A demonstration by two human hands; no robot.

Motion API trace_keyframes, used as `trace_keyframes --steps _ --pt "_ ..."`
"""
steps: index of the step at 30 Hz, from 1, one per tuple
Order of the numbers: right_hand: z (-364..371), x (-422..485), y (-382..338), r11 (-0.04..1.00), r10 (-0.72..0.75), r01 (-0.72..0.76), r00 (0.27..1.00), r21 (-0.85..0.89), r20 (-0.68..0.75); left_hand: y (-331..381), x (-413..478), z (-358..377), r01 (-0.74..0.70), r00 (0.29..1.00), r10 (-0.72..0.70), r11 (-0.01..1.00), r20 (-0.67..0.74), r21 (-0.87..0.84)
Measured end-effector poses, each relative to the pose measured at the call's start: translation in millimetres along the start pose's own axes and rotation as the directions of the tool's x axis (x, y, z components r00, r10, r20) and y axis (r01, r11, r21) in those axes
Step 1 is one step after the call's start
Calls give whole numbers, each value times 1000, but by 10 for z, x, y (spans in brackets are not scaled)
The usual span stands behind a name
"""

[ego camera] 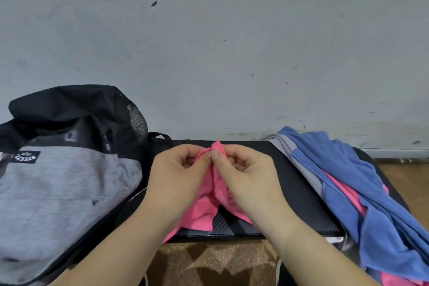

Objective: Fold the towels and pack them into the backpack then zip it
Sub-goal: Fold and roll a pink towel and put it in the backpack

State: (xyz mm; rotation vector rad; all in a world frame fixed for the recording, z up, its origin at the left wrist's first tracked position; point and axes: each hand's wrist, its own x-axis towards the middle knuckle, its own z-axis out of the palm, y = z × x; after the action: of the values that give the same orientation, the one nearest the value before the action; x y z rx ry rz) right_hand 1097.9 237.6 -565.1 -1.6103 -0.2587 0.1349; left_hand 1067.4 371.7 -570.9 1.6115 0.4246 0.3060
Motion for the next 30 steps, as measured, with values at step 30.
trace_keyframes --steps 30 --pt "-41 -54 19 981 -118 114 993 -156 -19 1 -72 -19 135 974 -88 965 209 -225"
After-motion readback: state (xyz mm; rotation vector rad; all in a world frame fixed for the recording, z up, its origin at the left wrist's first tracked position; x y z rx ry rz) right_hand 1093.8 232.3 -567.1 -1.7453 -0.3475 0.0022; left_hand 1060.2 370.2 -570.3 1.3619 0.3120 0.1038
